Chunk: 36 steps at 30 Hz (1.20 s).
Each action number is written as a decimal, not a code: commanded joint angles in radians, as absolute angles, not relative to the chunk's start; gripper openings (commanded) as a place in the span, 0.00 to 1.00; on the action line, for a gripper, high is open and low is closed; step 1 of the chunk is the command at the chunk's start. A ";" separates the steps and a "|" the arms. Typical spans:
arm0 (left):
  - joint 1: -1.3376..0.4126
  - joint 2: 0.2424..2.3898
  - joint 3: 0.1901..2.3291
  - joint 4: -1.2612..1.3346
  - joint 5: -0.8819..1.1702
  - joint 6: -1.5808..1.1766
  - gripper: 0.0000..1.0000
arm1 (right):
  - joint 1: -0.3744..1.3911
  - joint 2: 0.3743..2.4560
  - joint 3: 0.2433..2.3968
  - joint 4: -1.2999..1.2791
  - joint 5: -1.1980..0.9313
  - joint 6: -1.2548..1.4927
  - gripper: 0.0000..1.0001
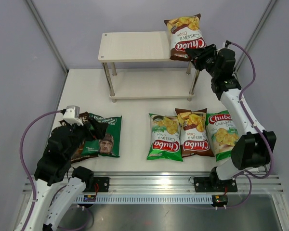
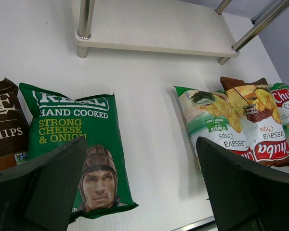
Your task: Place and organize the chips bags onto the shelf
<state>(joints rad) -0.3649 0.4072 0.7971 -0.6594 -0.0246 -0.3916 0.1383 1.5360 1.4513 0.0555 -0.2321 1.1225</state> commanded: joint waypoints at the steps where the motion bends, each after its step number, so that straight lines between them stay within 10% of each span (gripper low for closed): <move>1: -0.368 0.399 0.798 -0.624 -0.006 -0.370 0.99 | 0.129 1.542 1.529 0.022 -0.316 1.190 0.22; 22: -0.368 0.377 0.790 -0.630 0.005 -0.377 0.99 | 0.133 1.686 1.683 -0.219 -0.176 1.279 0.31; 36: -0.368 0.379 0.788 -0.630 0.003 -0.379 0.99 | 0.141 1.545 1.609 -0.330 -0.095 1.207 0.69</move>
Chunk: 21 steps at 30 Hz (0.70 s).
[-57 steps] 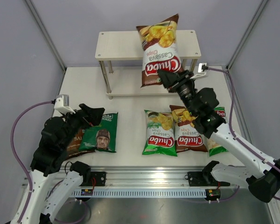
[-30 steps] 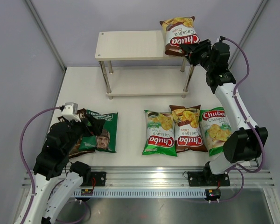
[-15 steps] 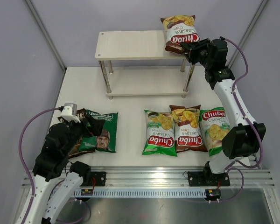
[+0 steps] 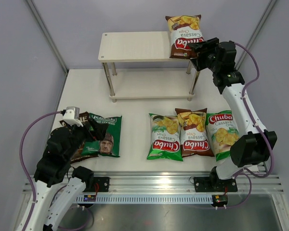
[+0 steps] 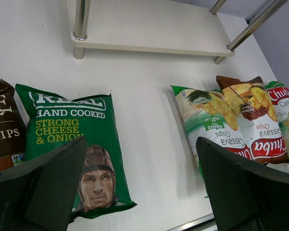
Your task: Place and organize the chips bags onto the shelf
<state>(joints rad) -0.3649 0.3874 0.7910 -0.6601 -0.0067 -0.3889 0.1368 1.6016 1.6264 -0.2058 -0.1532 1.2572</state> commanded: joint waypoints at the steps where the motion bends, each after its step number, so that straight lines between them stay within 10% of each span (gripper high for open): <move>1: -0.368 0.380 0.790 -0.630 0.003 -0.379 0.99 | 0.140 1.537 1.605 -0.343 -0.080 1.201 0.76; 5: -0.368 0.380 0.790 -0.630 0.005 -0.379 0.99 | 0.140 1.506 1.594 -0.367 -0.072 1.186 0.95; 21: -0.368 0.397 0.790 -0.632 0.005 -0.380 0.99 | 0.097 1.287 1.517 -0.391 -0.136 0.944 1.00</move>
<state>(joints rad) -0.3649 0.3882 0.7910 -0.6598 -0.0071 -0.3893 0.1150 1.3514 1.5047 -0.4179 -0.0940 1.0668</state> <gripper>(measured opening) 0.988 0.993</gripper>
